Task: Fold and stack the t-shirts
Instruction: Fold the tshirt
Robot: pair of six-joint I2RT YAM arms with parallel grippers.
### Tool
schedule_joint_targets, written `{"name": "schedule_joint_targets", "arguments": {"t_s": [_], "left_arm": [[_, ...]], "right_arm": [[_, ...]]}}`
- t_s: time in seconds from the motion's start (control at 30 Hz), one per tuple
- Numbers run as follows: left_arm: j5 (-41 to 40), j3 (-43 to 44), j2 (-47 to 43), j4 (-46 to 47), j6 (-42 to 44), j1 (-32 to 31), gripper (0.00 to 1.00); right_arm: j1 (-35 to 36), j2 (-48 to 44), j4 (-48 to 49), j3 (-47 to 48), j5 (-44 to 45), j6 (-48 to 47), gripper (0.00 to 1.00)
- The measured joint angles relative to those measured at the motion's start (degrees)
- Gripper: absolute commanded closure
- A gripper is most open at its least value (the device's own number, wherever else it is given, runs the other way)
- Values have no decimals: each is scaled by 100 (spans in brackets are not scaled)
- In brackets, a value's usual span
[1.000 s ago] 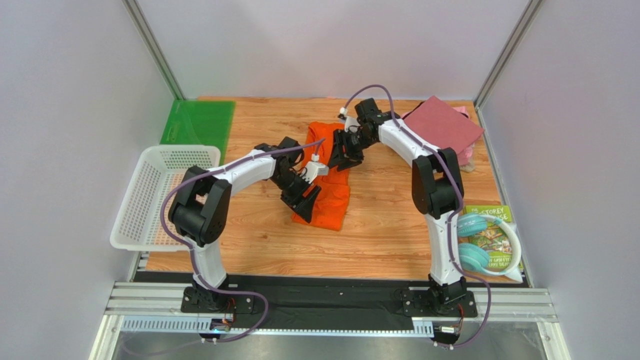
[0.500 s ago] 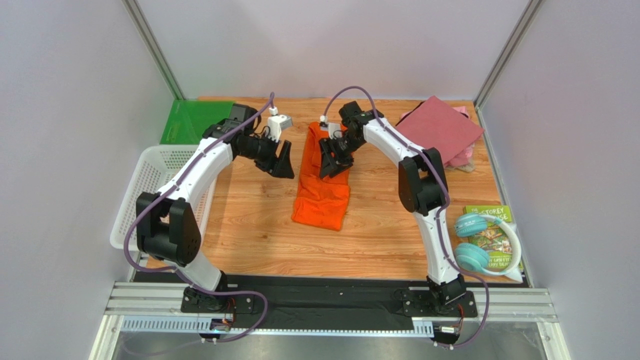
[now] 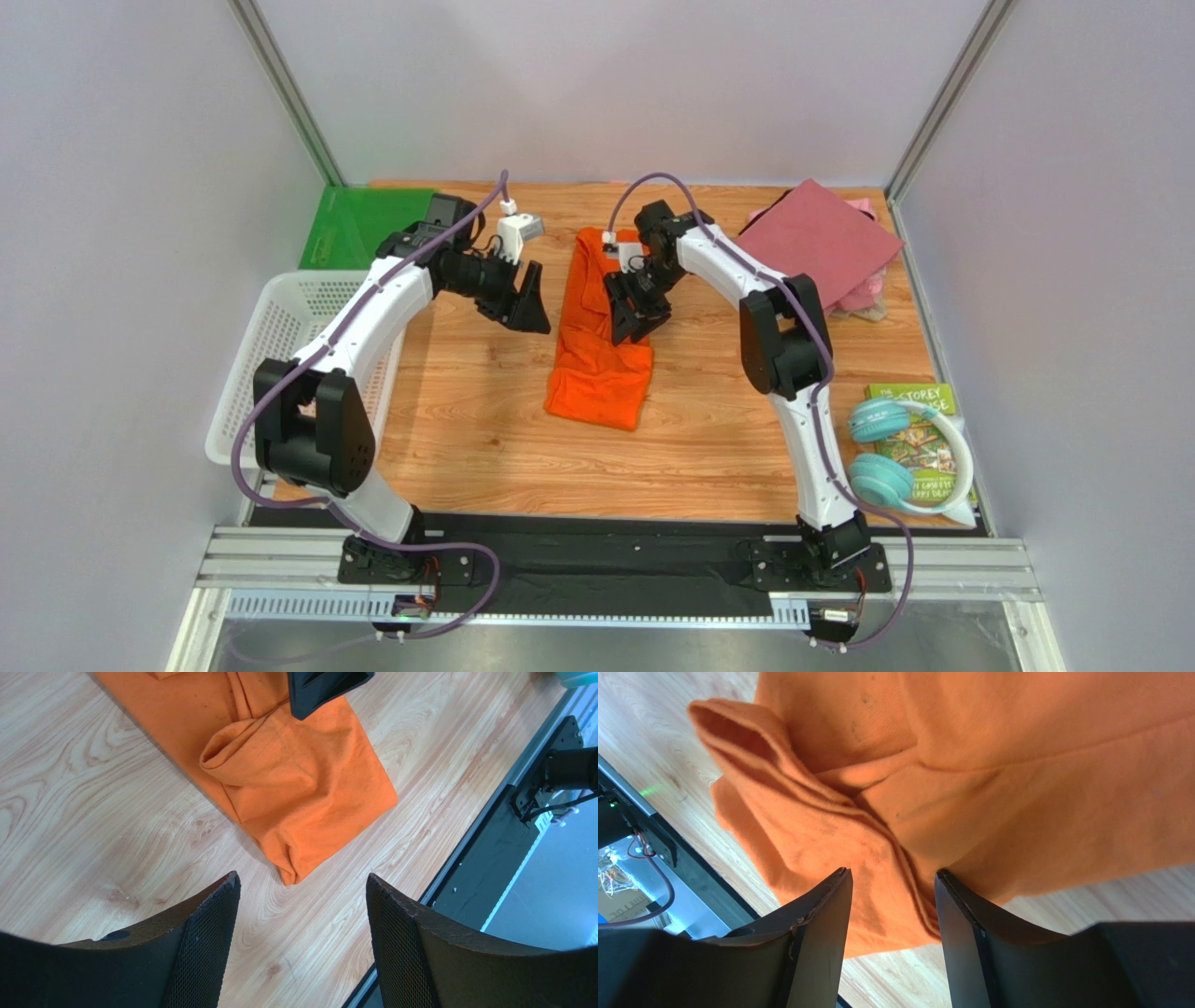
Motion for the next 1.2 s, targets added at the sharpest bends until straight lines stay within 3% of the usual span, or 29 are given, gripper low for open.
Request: {"name": "schedule_joint_targets", "arguments": {"t_s": [0.9,1.2], "left_arm": [[195,-48,138,0,-22,0,27],[278,-212,136,-2,-33,0,27]], "right_arm": [[396,249,-85,238,-96,-37,51],[393,251,-57,903,-400,-31,51]]}}
